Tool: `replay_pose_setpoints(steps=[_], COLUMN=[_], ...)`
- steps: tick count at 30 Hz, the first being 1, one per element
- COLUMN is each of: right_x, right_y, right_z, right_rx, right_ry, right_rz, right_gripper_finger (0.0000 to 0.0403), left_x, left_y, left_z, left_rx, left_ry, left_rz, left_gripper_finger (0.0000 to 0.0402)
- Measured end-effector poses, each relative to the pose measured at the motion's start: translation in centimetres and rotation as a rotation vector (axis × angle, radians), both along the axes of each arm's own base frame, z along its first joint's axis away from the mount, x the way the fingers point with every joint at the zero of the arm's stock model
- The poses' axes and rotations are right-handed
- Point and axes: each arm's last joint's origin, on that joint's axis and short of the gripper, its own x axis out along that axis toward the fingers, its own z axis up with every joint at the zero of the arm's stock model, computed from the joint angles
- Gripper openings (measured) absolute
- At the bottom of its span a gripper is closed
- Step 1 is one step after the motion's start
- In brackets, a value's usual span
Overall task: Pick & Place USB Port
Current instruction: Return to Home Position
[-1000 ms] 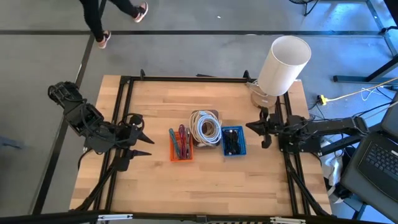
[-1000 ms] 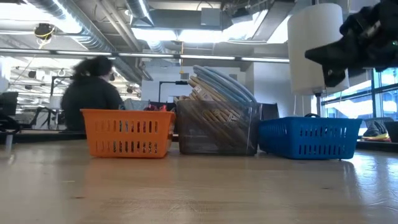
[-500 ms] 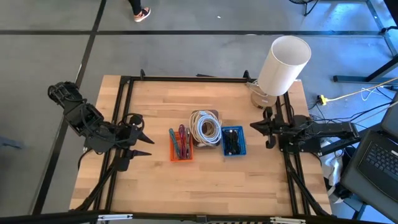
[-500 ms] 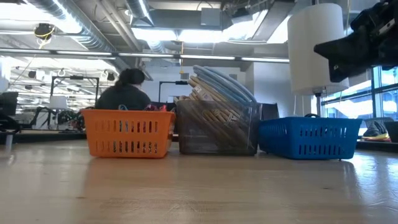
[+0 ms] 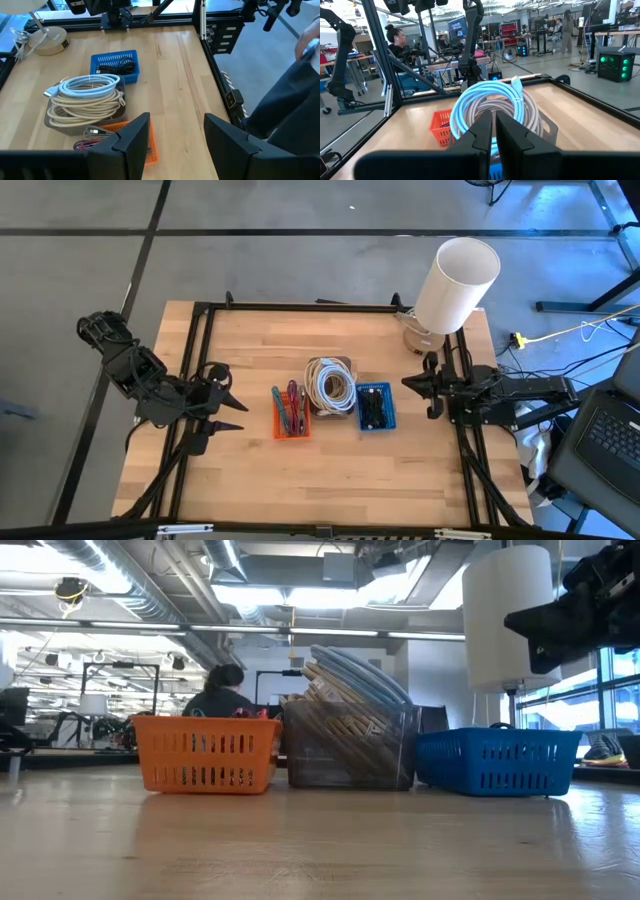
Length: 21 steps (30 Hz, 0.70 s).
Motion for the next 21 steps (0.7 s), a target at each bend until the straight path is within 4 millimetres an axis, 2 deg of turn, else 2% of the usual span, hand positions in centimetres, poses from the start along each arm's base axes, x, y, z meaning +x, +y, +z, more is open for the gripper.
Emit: replay_pose_setpoints(steps=[14,21], right_x=[0.00,0.00], right_y=[0.00,0.00], right_z=[0.00,0.01], right_rx=[0.000,0.000], right_ry=[0.000,-0.001], right_rz=[0.000,0.000], right_gripper_finger=[0.0028,0.0028], left_x=[0.01,-0.33], left_y=[-0.01,-0.45], left_z=[0.00,0.01], left_rx=[-0.003,-0.133], left_ry=[0.000,0.052], left_rz=[0.001,-0.042], left_gripper_finger=[0.0180,0.0180])
